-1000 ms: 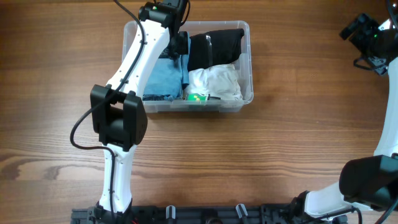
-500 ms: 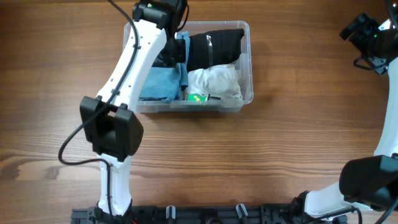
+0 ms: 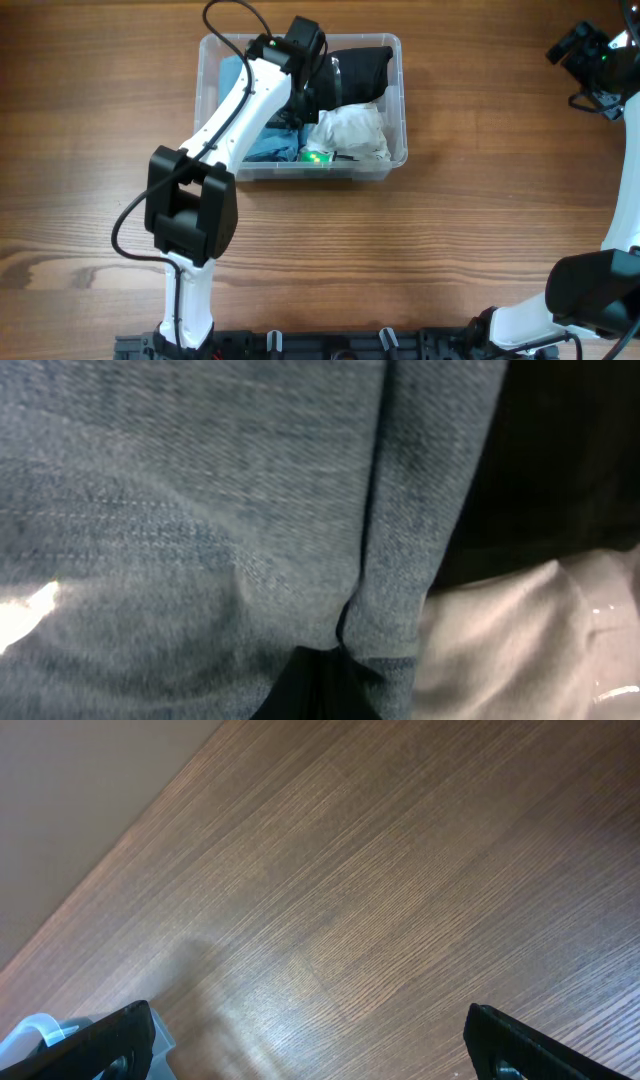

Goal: Pack container
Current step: 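Tuck and flatten the denim cloth edges with the left gripper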

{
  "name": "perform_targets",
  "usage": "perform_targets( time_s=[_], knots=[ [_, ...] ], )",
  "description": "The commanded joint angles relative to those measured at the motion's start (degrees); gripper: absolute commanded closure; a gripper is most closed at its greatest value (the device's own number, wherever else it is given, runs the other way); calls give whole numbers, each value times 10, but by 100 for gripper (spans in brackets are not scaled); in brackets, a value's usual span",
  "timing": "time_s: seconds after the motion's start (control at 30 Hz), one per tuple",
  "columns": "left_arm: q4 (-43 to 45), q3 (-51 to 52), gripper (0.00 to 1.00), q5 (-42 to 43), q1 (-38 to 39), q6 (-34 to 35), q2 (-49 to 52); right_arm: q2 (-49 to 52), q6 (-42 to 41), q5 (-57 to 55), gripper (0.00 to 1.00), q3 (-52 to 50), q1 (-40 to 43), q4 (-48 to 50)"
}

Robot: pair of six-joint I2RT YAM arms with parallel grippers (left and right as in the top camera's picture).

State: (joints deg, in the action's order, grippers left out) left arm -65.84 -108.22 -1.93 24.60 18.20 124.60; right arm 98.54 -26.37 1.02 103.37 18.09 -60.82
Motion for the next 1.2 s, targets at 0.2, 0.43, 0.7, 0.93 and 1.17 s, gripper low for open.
perform_targets(
  time_s=[0.2, 0.43, 0.7, 0.93, 1.17],
  knots=[
    [52, 54, 96, 2, -4, 7, -4, 3, -7, -10, 0, -3, -1, 2],
    [47, 47, 70, 2, -5, 2, -106, 3, -7, -9, 0, -3, -1, 2],
    [-33, 47, 18, 0, -5, 0, -217, 3, -7, -10, 0, -3, -1, 2],
    [-128, 53, 96, 5, -4, 13, -240, 3, -7, -9, 0, -3, -1, 2],
    [-59, 164, 96, 13, -2, 82, -236, 3, -7, -9, 0, -3, -1, 2]
  ],
)
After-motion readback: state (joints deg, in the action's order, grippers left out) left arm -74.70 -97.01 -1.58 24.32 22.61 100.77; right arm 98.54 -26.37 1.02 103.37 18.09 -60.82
